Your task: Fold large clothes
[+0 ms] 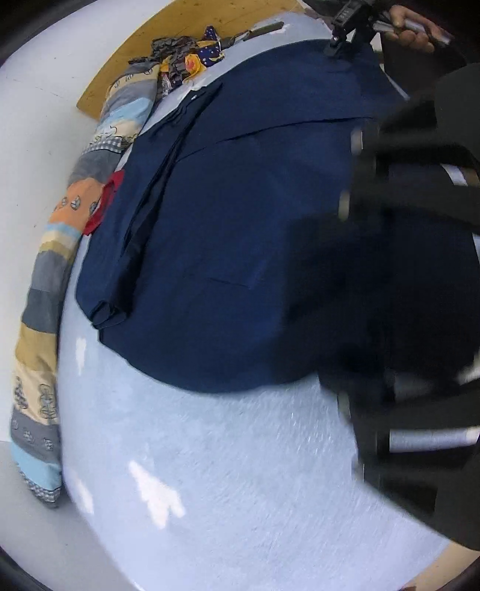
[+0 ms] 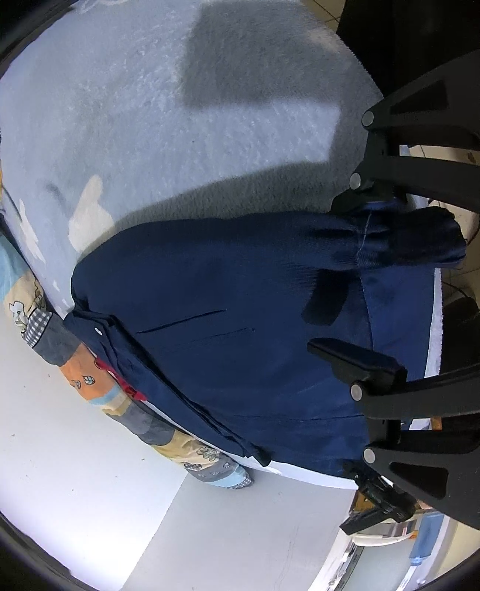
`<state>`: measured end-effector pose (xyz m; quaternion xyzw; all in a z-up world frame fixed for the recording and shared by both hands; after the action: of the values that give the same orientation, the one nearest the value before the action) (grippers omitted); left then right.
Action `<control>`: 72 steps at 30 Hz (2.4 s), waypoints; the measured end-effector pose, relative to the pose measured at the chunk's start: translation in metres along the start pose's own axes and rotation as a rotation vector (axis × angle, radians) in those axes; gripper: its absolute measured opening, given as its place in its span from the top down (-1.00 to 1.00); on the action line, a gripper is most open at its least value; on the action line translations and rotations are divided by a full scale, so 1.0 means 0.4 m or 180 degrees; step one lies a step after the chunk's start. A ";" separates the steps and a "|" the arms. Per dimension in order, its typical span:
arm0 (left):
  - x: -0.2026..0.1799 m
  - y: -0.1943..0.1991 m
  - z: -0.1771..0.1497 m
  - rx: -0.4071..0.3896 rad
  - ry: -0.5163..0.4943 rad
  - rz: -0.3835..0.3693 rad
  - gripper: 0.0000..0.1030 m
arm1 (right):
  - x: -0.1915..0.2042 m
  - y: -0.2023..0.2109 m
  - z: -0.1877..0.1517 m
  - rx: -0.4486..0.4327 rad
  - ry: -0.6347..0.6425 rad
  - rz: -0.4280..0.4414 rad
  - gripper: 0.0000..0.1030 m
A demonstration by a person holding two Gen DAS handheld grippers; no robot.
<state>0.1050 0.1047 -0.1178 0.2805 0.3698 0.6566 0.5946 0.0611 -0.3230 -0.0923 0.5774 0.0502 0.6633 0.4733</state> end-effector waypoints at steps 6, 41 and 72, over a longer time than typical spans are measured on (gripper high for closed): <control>0.000 0.005 0.002 -0.0061 0.0011 0.0016 0.65 | 0.007 -0.009 0.004 0.0011 0.0210 -0.0274 0.63; -0.055 0.055 -0.116 0.0280 -0.0137 -0.0170 -0.67 | -0.063 0.051 0.045 -0.0337 -0.0609 0.0125 0.32; -0.063 0.048 -0.094 -0.0329 -0.0485 0.0523 -0.04 | -0.039 0.014 0.023 -0.0231 -0.0068 -0.0139 0.74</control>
<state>0.0669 0.0736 -0.1217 0.3279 0.2650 0.6981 0.5788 0.0635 -0.3410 -0.0972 0.5657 0.0337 0.6481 0.5088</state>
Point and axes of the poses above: each gripper's, at about its wrist camera, not at the fingertips, and y roughly against the way its jaws point, x to its left, z to its top, the point moved 9 cm from there along -y, roughly the way its jaws point, and after that the axes turned 11 degrees about z, right-handed, at the moved point
